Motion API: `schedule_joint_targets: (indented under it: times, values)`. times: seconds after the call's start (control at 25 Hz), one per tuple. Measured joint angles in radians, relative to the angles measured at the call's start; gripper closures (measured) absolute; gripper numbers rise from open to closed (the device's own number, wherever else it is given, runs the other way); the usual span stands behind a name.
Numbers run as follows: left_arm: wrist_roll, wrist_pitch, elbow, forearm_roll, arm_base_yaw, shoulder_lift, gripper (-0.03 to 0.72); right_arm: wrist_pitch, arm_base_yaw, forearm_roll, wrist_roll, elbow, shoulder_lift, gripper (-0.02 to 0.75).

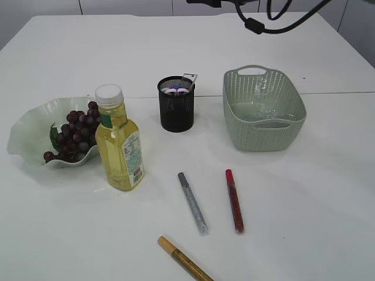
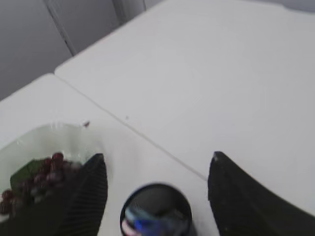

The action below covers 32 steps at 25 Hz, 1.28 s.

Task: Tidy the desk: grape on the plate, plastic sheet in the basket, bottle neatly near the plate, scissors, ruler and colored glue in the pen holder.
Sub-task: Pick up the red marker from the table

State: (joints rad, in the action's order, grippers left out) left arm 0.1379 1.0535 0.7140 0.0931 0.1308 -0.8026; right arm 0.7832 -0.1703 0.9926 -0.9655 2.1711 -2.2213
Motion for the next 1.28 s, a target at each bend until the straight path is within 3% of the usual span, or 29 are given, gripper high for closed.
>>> schedule_joint_targets:
  times: [0.08,0.2,0.44,0.6,0.92,1.28]
  values:
    - [0.0,0.0,0.0,-0.002,0.0,0.0,0.377,0.074,-0.012,-0.222,0.212,0.0,0.042,0.279]
    - [0.0,0.0,0.0,-0.016,0.0,0.0,0.379,0.169,-0.051,-0.441,0.43,0.0,0.104,0.293]
    - [0.0,0.0,0.0,-0.021,0.0,0.0,0.381,0.285,-0.157,-0.661,0.605,-0.1,0.232,0.299]
    - [0.0,0.0,0.0,-0.021,0.0,0.0,0.381,0.372,-0.206,-0.741,0.692,-0.228,0.289,0.3]
    - [0.0,0.0,0.0,-0.032,0.0,0.0,0.381,0.375,-0.288,-0.841,0.829,-0.544,0.415,0.3]
    - [0.0,0.0,0.0,-0.077,0.0,0.0,0.381,0.351,-0.298,-0.911,1.08,-0.71,0.419,0.313]
